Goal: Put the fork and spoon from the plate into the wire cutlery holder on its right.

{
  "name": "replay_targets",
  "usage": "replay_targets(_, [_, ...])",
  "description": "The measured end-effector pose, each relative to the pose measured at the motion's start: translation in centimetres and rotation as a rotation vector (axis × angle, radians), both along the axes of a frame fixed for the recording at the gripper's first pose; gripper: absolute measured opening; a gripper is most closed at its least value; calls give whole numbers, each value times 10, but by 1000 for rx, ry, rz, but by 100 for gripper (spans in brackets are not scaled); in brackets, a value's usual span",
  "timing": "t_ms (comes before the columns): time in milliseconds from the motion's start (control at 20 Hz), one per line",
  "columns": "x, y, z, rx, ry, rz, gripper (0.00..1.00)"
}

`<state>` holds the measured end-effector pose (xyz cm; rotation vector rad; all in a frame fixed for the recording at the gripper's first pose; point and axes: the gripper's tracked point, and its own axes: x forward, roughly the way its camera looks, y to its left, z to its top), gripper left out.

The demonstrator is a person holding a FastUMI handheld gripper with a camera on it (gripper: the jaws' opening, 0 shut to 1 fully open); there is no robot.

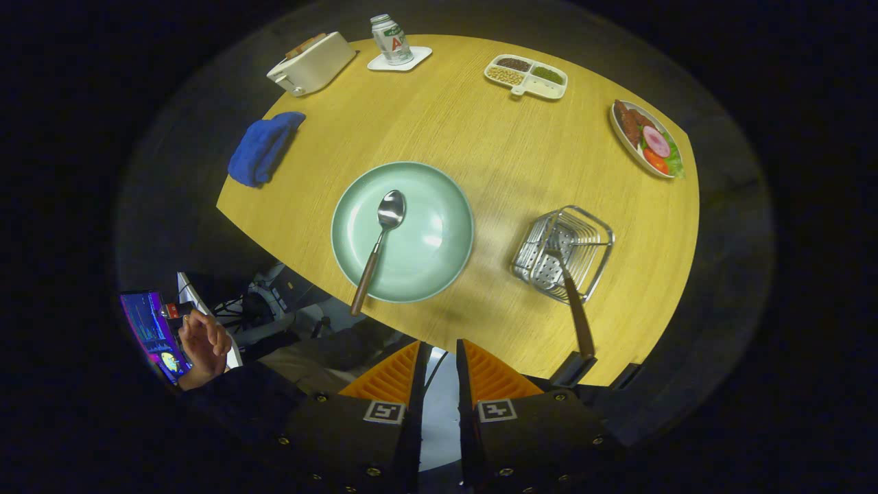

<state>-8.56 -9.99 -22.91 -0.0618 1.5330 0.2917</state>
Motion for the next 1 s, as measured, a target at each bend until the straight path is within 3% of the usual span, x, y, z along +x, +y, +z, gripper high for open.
replay_targets(600, [-2,82,-39,95,6,-39,24])
replay_targets(1000, [1,97,-59,94,20,-58,24])
